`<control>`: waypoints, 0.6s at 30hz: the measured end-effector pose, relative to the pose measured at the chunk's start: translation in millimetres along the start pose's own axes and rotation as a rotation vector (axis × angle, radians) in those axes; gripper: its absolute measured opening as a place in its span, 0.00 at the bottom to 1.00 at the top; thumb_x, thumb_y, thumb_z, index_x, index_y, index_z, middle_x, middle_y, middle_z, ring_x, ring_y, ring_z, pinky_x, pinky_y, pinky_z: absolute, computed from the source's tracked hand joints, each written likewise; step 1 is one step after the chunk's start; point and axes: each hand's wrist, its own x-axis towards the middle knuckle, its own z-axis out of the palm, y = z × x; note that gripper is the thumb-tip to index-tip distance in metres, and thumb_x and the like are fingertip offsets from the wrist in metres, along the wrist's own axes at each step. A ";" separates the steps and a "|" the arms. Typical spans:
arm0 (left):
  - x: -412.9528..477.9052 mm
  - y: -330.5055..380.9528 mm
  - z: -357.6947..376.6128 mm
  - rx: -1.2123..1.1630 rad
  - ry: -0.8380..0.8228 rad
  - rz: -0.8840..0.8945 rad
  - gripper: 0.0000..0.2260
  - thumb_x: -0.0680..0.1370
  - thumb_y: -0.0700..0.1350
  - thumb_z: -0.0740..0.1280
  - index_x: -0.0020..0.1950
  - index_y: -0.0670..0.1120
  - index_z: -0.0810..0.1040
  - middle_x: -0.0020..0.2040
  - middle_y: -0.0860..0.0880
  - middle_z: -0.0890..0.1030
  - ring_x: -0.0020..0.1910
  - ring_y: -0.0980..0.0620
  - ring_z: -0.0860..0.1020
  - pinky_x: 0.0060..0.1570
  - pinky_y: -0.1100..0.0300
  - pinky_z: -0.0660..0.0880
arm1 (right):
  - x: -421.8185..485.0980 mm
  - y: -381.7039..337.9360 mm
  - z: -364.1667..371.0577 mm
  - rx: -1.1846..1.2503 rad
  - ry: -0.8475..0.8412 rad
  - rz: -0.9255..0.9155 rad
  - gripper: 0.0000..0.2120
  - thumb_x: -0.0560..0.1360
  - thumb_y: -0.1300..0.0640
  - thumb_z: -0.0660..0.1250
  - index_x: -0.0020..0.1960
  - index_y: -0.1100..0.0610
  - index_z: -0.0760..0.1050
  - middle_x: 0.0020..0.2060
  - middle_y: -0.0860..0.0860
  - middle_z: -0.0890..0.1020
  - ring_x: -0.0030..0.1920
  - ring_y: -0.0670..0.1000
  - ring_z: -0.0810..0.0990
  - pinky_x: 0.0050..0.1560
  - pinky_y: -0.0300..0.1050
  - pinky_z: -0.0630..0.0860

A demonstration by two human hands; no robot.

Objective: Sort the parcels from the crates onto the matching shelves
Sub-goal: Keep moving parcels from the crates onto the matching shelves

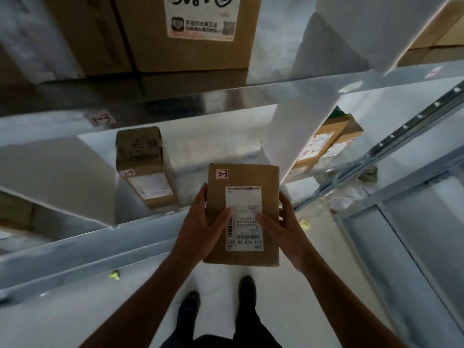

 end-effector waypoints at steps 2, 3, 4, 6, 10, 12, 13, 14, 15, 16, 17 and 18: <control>4.8 0.6 5.2 -0.019 0.072 -0.039 0.25 0.72 0.70 0.67 0.67 0.70 0.65 0.55 0.61 0.83 0.50 0.66 0.83 0.39 0.71 0.78 | 18.3 3.0 -5.9 -0.025 -0.063 0.006 0.37 0.74 0.47 0.74 0.77 0.38 0.59 0.64 0.49 0.81 0.60 0.51 0.85 0.50 0.52 0.86; 7.7 0.9 7.4 -0.028 0.100 -0.053 0.25 0.72 0.71 0.67 0.66 0.70 0.65 0.55 0.63 0.83 0.51 0.66 0.83 0.39 0.70 0.79 | 28.0 4.0 -8.5 -0.035 -0.094 -0.002 0.39 0.74 0.47 0.74 0.78 0.39 0.58 0.64 0.48 0.81 0.60 0.50 0.85 0.49 0.51 0.86; 10.3 1.2 9.6 -0.032 0.129 -0.067 0.25 0.72 0.70 0.68 0.66 0.70 0.65 0.55 0.65 0.82 0.51 0.66 0.83 0.39 0.70 0.79 | 37.8 4.7 -11.1 -0.042 -0.121 -0.015 0.39 0.74 0.48 0.74 0.79 0.40 0.57 0.64 0.48 0.80 0.60 0.50 0.85 0.49 0.51 0.86; 14.3 2.5 13.4 -0.027 0.200 -0.087 0.25 0.73 0.68 0.68 0.68 0.68 0.65 0.54 0.70 0.81 0.50 0.69 0.82 0.38 0.72 0.77 | 56.1 4.1 -14.4 -0.058 -0.170 -0.038 0.39 0.75 0.50 0.75 0.79 0.40 0.57 0.64 0.48 0.80 0.61 0.50 0.84 0.48 0.50 0.86; 18.6 15.2 15.1 -0.018 0.335 -0.064 0.27 0.75 0.64 0.70 0.69 0.72 0.60 0.56 0.78 0.76 0.50 0.76 0.78 0.35 0.75 0.75 | 81.7 -8.6 -15.0 -0.105 -0.257 -0.088 0.39 0.77 0.54 0.75 0.79 0.43 0.56 0.65 0.46 0.79 0.62 0.50 0.83 0.50 0.49 0.86; 27.2 23.2 12.5 -0.025 0.372 -0.035 0.33 0.76 0.59 0.73 0.76 0.65 0.60 0.63 0.69 0.77 0.58 0.68 0.79 0.40 0.69 0.80 | 93.5 -24.1 -16.6 -0.159 -0.283 -0.131 0.38 0.76 0.50 0.76 0.78 0.45 0.57 0.64 0.45 0.79 0.61 0.47 0.83 0.51 0.49 0.86; 33.3 27.0 10.7 -0.032 0.383 -0.020 0.36 0.77 0.56 0.74 0.79 0.61 0.58 0.66 0.63 0.77 0.61 0.61 0.80 0.44 0.62 0.83 | 99.4 -32.7 -18.0 -0.196 -0.292 -0.158 0.37 0.75 0.48 0.76 0.77 0.45 0.58 0.63 0.43 0.79 0.60 0.45 0.83 0.52 0.49 0.86; 40.0 30.4 8.8 -0.034 0.393 0.002 0.37 0.77 0.54 0.74 0.80 0.58 0.56 0.69 0.58 0.76 0.64 0.56 0.80 0.47 0.54 0.85 | 105.8 -41.3 -17.9 -0.240 -0.296 -0.185 0.36 0.75 0.47 0.76 0.76 0.45 0.58 0.62 0.41 0.79 0.59 0.43 0.84 0.53 0.49 0.86; 46.3 33.4 6.9 -0.021 0.403 0.030 0.38 0.78 0.52 0.74 0.81 0.58 0.55 0.70 0.55 0.76 0.65 0.52 0.80 0.49 0.49 0.85 | 111.2 -49.8 -17.1 -0.286 -0.297 -0.210 0.36 0.76 0.45 0.75 0.75 0.44 0.58 0.63 0.40 0.78 0.58 0.42 0.83 0.54 0.48 0.85; 52.2 35.9 4.8 0.008 0.419 0.058 0.38 0.78 0.51 0.73 0.81 0.58 0.53 0.71 0.53 0.75 0.66 0.51 0.79 0.50 0.48 0.85 | 116.6 -57.8 -15.0 -0.325 -0.295 -0.233 0.36 0.76 0.44 0.74 0.76 0.43 0.57 0.63 0.41 0.77 0.58 0.43 0.83 0.55 0.48 0.85; 57.2 37.4 3.0 0.045 0.436 0.083 0.39 0.78 0.50 0.73 0.82 0.58 0.52 0.72 0.51 0.74 0.66 0.51 0.79 0.51 0.49 0.84 | 121.7 -64.9 -12.2 -0.351 -0.294 -0.251 0.36 0.76 0.43 0.73 0.77 0.44 0.56 0.64 0.43 0.77 0.59 0.44 0.82 0.55 0.48 0.85; 61.4 36.7 1.5 0.078 0.449 0.099 0.40 0.78 0.50 0.74 0.81 0.58 0.52 0.73 0.50 0.72 0.66 0.51 0.79 0.52 0.51 0.84 | 125.9 -70.3 -9.1 -0.359 -0.296 -0.259 0.36 0.76 0.41 0.72 0.77 0.46 0.57 0.65 0.45 0.78 0.60 0.46 0.82 0.56 0.49 0.85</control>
